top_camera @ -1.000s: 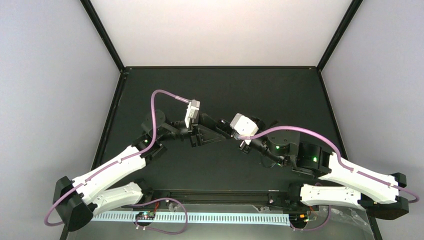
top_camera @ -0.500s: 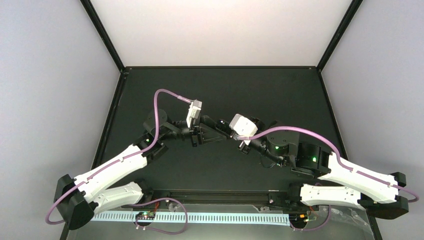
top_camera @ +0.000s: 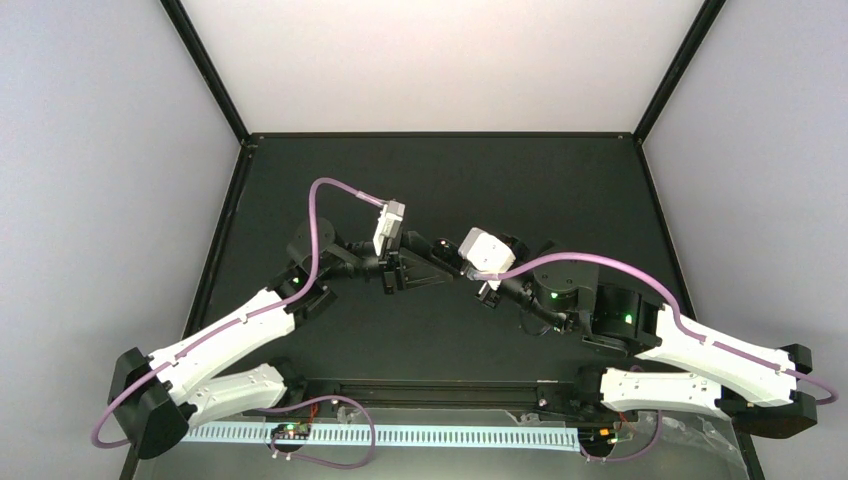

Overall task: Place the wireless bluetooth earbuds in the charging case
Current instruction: Adjust the charging case.

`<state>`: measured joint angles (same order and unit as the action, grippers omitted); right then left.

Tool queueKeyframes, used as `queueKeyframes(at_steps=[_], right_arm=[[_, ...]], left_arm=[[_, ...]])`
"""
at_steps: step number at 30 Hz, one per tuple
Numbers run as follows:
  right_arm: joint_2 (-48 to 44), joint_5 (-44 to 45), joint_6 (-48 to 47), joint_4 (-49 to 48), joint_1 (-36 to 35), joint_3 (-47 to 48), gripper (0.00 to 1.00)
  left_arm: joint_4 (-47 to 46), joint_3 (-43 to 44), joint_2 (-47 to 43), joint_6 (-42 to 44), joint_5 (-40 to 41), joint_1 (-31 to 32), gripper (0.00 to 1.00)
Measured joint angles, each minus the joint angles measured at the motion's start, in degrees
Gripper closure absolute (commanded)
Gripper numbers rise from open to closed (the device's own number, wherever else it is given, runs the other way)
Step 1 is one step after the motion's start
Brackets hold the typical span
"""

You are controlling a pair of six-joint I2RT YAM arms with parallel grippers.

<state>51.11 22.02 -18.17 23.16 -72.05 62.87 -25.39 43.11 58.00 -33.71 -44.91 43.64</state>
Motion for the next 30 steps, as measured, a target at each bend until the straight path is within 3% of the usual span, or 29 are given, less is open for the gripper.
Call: queueKeyframes(at_steps=[6, 13, 30], right_arm=[[0.0, 0.0, 0.0, -0.1, 0.0, -0.1, 0.99], [0.0, 0.0, 0.0, -0.5, 0.0, -0.3, 0.99], [-0.3, 0.0, 0.0, -0.9, 0.0, -0.3, 0.99]], left_arm=[[-0.5, 0.0, 1.0, -0.8, -0.6, 0.0, 0.69], [-1.7, 0.0, 1.4, -1.9, -1.2, 0.0, 0.66], [-3.9, 0.0, 2.1, -3.5, -1.5, 0.0, 0.8]])
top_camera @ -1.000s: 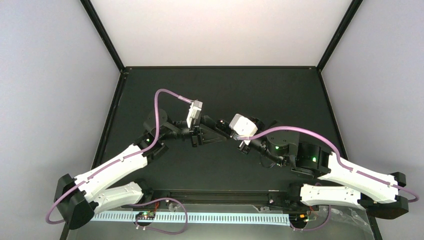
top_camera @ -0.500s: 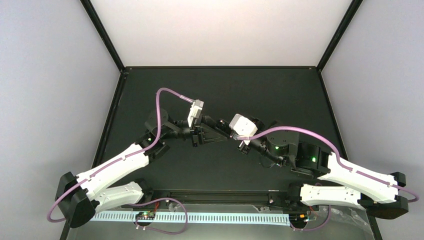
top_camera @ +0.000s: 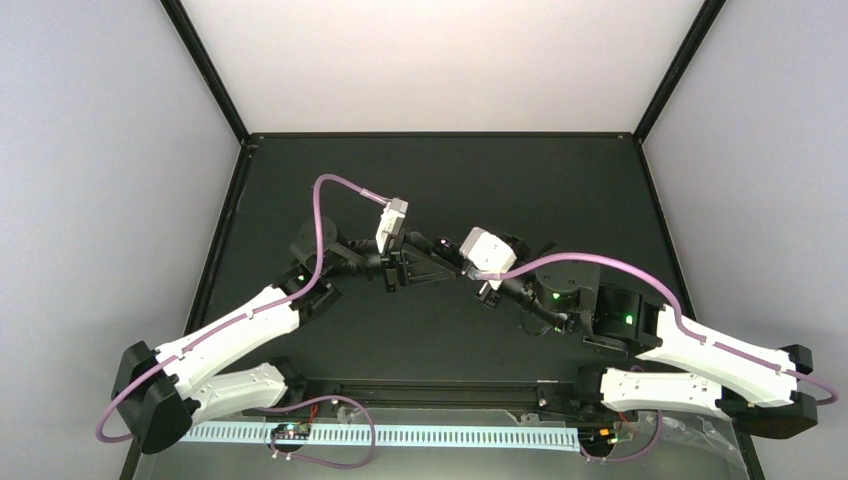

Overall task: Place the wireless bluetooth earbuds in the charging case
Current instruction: Adjust the charging case.

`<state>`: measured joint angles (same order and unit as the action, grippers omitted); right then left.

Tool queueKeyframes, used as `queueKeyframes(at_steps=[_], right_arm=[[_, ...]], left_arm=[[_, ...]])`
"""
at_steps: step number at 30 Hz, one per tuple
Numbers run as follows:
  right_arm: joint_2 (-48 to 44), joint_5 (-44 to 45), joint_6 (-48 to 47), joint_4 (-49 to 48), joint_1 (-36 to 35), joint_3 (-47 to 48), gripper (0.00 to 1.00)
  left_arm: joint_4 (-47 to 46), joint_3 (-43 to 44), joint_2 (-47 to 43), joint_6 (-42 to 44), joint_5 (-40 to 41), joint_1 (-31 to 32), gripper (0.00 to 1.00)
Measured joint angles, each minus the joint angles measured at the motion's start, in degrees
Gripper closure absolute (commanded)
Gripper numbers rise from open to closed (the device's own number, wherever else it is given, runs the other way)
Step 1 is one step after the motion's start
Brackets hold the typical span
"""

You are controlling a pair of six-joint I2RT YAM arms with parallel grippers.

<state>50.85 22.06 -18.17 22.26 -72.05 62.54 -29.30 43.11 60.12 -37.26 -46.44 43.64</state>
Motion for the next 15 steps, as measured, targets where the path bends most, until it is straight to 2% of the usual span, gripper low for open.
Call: queueKeyframes(at_steps=[10, 15], right_arm=[[-0.4, -0.3, 0.0, -0.1, 0.0, -0.1, 0.98], [-0.8, -0.6, 0.2, -0.3, 0.0, -0.4, 0.81]], left_arm=[[-0.5, 0.0, 0.0, -0.1, -0.1, 0.0, 0.98], [-0.9, -0.3, 0.0, 0.3, -0.2, 0.0, 0.98]])
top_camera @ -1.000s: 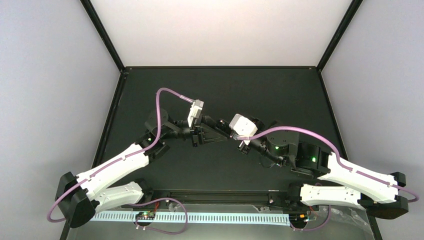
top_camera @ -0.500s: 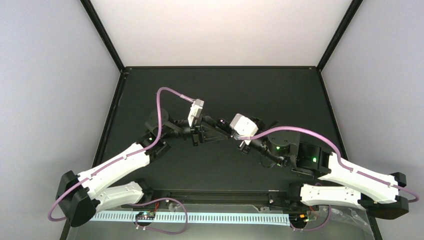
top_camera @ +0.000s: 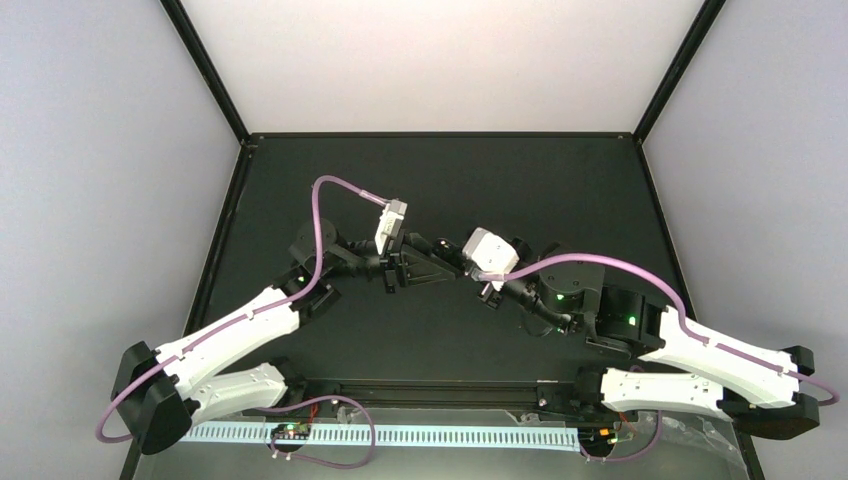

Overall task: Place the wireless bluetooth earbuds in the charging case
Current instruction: Adjust the charging case, then pick up the earbud from the center of the board.

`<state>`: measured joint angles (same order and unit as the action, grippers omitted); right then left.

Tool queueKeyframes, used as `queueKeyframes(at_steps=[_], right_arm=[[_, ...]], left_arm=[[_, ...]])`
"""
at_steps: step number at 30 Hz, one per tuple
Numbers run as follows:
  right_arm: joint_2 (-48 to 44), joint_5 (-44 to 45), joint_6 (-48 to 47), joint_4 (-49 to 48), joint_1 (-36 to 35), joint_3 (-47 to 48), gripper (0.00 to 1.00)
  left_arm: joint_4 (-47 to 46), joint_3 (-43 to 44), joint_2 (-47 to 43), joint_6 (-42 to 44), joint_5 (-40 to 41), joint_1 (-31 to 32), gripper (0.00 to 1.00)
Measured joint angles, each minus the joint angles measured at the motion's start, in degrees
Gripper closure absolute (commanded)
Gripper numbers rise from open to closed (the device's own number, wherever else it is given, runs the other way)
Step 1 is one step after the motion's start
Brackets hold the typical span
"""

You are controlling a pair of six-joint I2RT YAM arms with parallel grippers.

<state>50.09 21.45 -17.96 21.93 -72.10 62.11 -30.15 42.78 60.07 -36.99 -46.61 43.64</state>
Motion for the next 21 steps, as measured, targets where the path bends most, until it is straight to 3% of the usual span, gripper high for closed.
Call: queueKeyframes(at_steps=[14, 21], right_arm=[[-1.6, -0.5, 3.1, -0.7, -0.1, 0.0, 0.32], [-4.9, -5.8, 10.5, -3.4, 0.2, 1.3, 0.26]], left_arm=[[-0.3, -3.5, -4.0, 2.8, 0.8, 0.0, 0.99], [3.3, -9.6, -15.3, 7.1, 7.2, 0.0, 0.98]])
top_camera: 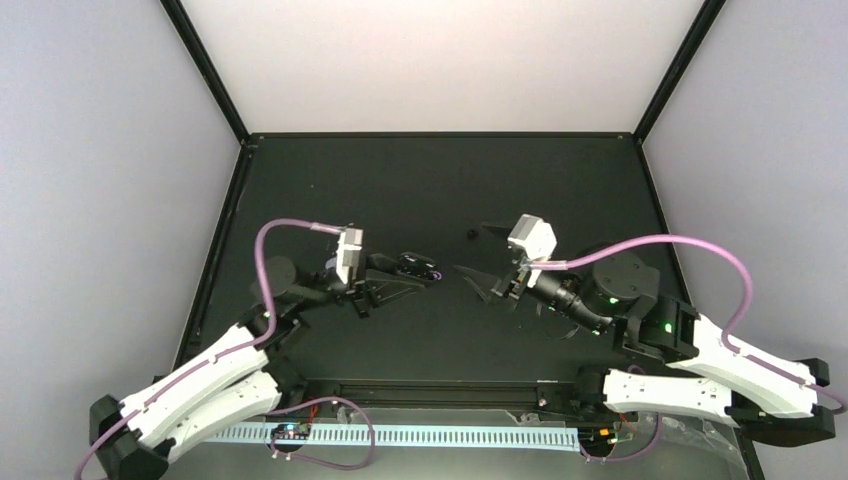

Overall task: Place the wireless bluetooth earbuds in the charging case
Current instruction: Pick up the earbud from the center of the board.

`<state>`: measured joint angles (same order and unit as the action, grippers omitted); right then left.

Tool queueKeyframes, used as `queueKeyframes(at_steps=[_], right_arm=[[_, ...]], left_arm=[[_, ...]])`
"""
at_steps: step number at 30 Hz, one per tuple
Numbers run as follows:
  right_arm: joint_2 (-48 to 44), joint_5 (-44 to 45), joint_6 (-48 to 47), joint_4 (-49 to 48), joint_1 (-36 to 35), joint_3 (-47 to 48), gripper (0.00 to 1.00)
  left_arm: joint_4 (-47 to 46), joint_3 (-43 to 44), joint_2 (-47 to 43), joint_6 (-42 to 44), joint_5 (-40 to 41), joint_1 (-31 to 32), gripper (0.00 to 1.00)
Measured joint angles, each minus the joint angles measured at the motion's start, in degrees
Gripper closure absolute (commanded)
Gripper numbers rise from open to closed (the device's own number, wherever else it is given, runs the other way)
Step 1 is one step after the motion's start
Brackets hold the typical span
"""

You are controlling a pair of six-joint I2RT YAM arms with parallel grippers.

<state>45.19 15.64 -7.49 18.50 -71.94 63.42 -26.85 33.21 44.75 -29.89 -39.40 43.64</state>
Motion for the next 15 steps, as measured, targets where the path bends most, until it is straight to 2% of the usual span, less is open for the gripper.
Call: queueKeyframes(at_steps=[4, 7, 12, 15], right_arm=[[-1.5, -2.6, 3.2, -2.2, 2.2, 0.1, 0.26], [-1.9, -5.8, 6.8, -3.9, 8.2, -1.0, 0.26], [-1.9, -13.5, 15.7, -6.7, 20.6, -5.7, 0.25], [-1.5, -16.1, 21.1, -7.8, 25.2, -9.1, 0.23]], left_arm=[[2.1, -3.1, -9.0, 2.0, 5.9, 0.0, 0.99], [2.4, -4.7, -13.7, 2.8, 9.3, 0.0, 0.99], [0.7, -9.0, -14.7, 3.1, 10.6, 0.0, 0.98], [1.4, -10.7, -14.6, 3.1, 11.8, 0.0, 0.98]])
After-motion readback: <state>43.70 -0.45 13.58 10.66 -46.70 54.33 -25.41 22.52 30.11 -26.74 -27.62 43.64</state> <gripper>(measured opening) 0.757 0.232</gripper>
